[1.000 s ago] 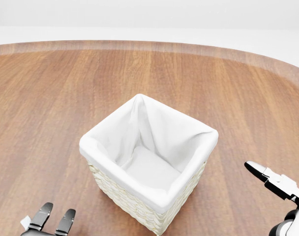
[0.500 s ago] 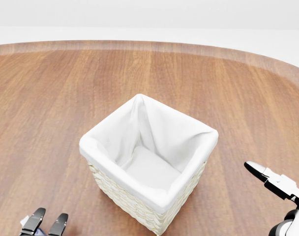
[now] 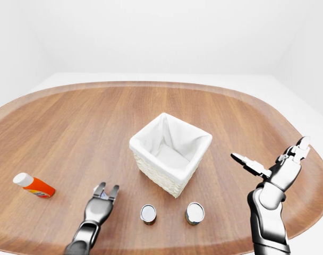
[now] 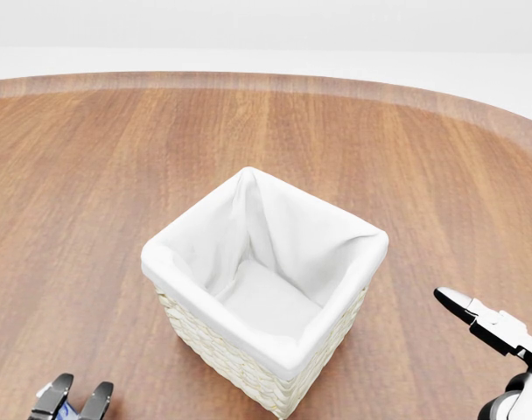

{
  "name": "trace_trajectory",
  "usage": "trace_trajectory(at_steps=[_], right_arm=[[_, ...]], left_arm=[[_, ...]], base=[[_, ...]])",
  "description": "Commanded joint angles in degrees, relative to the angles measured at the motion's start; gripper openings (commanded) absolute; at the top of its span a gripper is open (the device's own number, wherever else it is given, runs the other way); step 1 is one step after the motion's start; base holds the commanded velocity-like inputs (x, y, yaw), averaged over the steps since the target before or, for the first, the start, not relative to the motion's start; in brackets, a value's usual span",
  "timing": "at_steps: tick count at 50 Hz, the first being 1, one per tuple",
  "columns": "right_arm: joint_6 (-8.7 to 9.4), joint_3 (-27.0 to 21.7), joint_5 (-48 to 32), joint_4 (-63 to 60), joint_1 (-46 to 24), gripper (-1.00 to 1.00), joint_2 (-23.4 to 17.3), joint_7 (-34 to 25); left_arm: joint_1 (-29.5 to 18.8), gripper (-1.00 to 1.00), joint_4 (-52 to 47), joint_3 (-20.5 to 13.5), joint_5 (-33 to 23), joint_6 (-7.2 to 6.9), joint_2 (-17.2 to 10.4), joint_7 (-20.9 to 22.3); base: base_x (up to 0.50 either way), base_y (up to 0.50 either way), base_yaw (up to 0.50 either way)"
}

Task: Pick up the alphabet soup and the cream cheese box, and put them in the basket.

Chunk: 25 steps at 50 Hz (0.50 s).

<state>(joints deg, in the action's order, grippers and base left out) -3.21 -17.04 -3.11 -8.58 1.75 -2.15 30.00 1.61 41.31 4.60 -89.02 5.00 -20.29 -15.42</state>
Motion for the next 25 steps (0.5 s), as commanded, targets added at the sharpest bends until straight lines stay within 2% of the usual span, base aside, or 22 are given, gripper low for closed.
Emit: trace_trajectory(at_steps=[1,6,7,8,11,16,19,21,25], right_arm=[[0.00,0.03,-0.02,0.03,-0.02,1.00,-0.03,0.00],[-0.11,-0.04,0.07,0.15,-0.12,1.00,-0.06,0.00],[-0.36,-0.03,0.08,0.44,-0.17,1.00,-0.10,0.00],[-0.19,-0.01,0.08,0.21,-0.12,1.00,-0.09,0.00],[0.37,-0.02,0.07,-0.51,0.03,1.00,-0.02,0.00],[0.08,-0.04,0.03,-0.15,-0.06,1.00,-0.03,0.00],[-0.67,-0.07,0.07,0.82,-0.26,1.00,-0.16,0.00],[-0.67,-0.07,0.15,0.85,-0.28,1.00,-0.21,0.00],[-0.15,-0.04,0.11,0.17,-0.12,1.00,-0.16,0.00]], left_arm=[[-4.41,1.00,12.08,2.11,-0.05,0.00,-0.21,-3.86],[-6.64,1.00,17.50,3.68,0.26,0.00,-0.04,-6.28],[-7.07,-0.46,18.55,4.01,0.35,0.00,-0.05,-6.67],[-7.27,-1.00,19.02,4.21,0.42,0.00,-0.06,-6.91],[-7.19,-1.00,19.07,4.49,1.03,0.00,-0.26,-6.82],[-6.84,-1.00,17.93,4.42,1.88,0.00,-0.53,-7.15],[-4.03,-1.00,11.46,3.16,2.90,0.00,-1.28,-5.32],[-0.13,-1.00,2.69,1.65,3.69,0.00,-1.84,-2.43],[2.53,-1.00,-3.46,-0.52,3.66,0.00,-1.77,-0.23]], base=[[0.00,0.00,0.00],[0.00,0.00,0.00],[0.00,0.00,0.00],[0.00,0.00,0.00],[0.00,0.00,0.00],[0.00,0.00,0.00],[0.00,0.00,0.00],[0.00,0.00,0.00],[0.00,0.00,0.00]])
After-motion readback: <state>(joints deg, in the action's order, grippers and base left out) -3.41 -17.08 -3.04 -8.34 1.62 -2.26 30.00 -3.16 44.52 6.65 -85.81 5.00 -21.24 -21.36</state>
